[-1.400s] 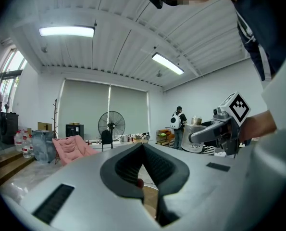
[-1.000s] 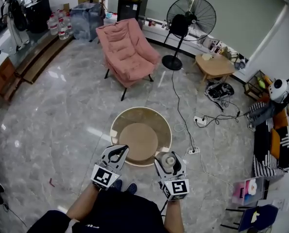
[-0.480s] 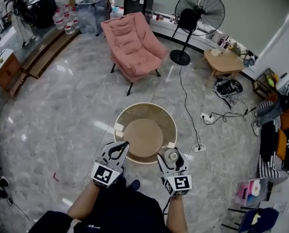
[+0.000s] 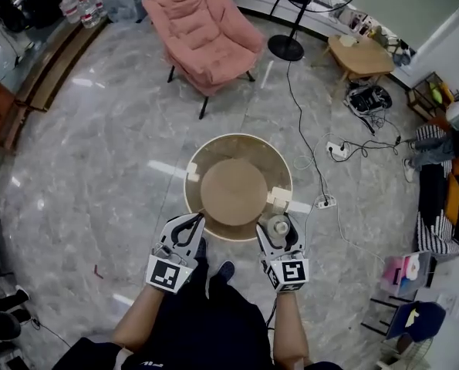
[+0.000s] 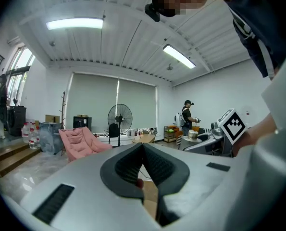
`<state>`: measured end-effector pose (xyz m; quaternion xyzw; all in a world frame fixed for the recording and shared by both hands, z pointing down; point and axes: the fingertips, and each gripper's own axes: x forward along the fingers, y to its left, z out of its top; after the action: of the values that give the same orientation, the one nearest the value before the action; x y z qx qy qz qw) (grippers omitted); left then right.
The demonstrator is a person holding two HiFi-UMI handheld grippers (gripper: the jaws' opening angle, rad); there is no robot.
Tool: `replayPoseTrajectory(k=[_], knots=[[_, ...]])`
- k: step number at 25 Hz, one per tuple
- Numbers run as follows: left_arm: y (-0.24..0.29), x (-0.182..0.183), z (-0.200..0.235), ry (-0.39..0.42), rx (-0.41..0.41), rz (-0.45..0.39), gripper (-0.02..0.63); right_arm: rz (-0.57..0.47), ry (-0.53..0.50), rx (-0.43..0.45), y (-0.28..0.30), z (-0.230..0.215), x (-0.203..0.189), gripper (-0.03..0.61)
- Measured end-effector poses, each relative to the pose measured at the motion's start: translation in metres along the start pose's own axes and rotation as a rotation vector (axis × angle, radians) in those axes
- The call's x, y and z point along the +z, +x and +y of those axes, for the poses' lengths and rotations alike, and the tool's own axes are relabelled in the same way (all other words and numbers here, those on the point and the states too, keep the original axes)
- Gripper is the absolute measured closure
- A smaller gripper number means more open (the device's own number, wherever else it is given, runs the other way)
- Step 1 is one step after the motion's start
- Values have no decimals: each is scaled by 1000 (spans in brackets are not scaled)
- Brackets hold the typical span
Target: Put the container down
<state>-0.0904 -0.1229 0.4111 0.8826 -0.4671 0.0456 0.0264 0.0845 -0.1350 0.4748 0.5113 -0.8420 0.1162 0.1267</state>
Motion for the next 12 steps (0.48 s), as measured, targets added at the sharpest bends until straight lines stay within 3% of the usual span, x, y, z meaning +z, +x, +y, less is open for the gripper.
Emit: replayPoseTrajectory(k=[5,12], knots=[[7,-41,9,151,-166,47,589,-6,-55,-19,45,3,-35,247],[26,-100,34,-33,-35,91,589,25,-41,7,97,-8,-104,247]])
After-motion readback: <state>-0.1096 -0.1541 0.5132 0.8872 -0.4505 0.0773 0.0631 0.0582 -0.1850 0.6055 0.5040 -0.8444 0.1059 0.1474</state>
